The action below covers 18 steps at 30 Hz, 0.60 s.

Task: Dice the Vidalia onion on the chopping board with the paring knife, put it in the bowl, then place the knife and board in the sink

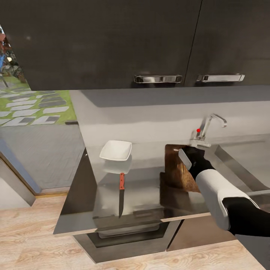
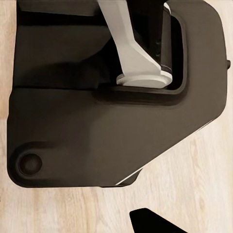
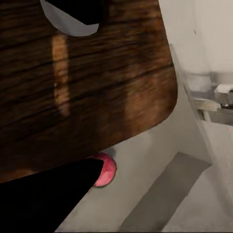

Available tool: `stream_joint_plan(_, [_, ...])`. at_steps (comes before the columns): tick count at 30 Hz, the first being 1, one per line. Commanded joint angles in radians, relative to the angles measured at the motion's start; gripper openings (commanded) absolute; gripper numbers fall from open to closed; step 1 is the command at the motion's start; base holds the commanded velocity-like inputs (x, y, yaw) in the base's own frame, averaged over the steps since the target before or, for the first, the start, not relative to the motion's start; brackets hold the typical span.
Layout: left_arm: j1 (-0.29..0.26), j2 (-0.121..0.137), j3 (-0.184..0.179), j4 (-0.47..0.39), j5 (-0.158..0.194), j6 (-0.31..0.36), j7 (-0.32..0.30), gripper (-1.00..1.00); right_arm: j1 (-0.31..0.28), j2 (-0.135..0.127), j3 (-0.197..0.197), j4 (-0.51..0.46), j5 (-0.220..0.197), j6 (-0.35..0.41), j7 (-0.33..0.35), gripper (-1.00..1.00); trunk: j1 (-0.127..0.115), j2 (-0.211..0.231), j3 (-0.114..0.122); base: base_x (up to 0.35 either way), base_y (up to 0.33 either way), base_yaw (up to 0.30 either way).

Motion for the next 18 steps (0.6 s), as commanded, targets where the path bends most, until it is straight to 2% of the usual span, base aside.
stream_joint_plan(1, [0.0,0.0,0.0,-0.002,0.001,-0.001,-0.003,1.0,0.0,0.001,0.006,-0.008,-0.027,0.009,-0.029,-1.0,0.001,-0.002,-0.002,0.0,0.0,0.0])
stream_joint_plan(3, [0.0,0.0,0.0,-0.003,0.001,-0.001,-0.003,1.0,0.0,0.005,0.006,-0.025,-0.118,0.006,-0.123,-1.0,0.001,-0.002,-0.002,0.0,0.0,0.0])
stream_joint_plan(4, [0.0,0.0,0.0,-0.003,0.001,-0.001,-0.003,1.0,0.0,0.005,0.006,-0.028,-0.143,0.005,-0.147,-1.0,0.001,-0.002,-0.002,0.0,0.0,0.0])
stream_joint_plan(7, [-0.001,0.0,0.001,-0.002,0.001,-0.001,-0.003,1.0,0.0,0.008,0.008,-0.047,-0.283,-0.014,-0.302,-1.0,0.001,-0.002,-0.002,0.0,0.0,0.0])
stream_joint_plan(10, [-0.001,0.001,0.002,-0.002,0.002,-0.001,-0.002,1.0,0.0,0.009,0.009,-0.047,-0.336,-0.089,-0.394,-1.0,0.001,-0.002,-0.002,0.0,0.0,0.0])
stream_joint_plan(15, [-0.001,0.0,0.002,-0.004,0.003,-0.001,-0.002,1.0,0.0,0.017,0.007,-0.038,-0.401,-0.131,-0.449,-1.0,0.001,-0.002,-0.002,0.0,0.0,0.0])
stream_joint_plan(17, [-0.001,0.0,0.002,-0.004,0.003,0.0,-0.002,1.0,0.0,0.031,0.007,-0.037,-0.427,-0.147,-0.532,-1.0,0.001,-0.002,-0.002,0.01,0.004,0.0])
stream_joint_plan(18, [-0.001,0.0,0.002,-0.002,0.003,0.0,-0.002,1.0,0.0,0.046,0.008,-0.038,-0.435,-0.189,-0.6,-1.0,0.001,-0.002,-0.002,0.124,0.103,0.0])
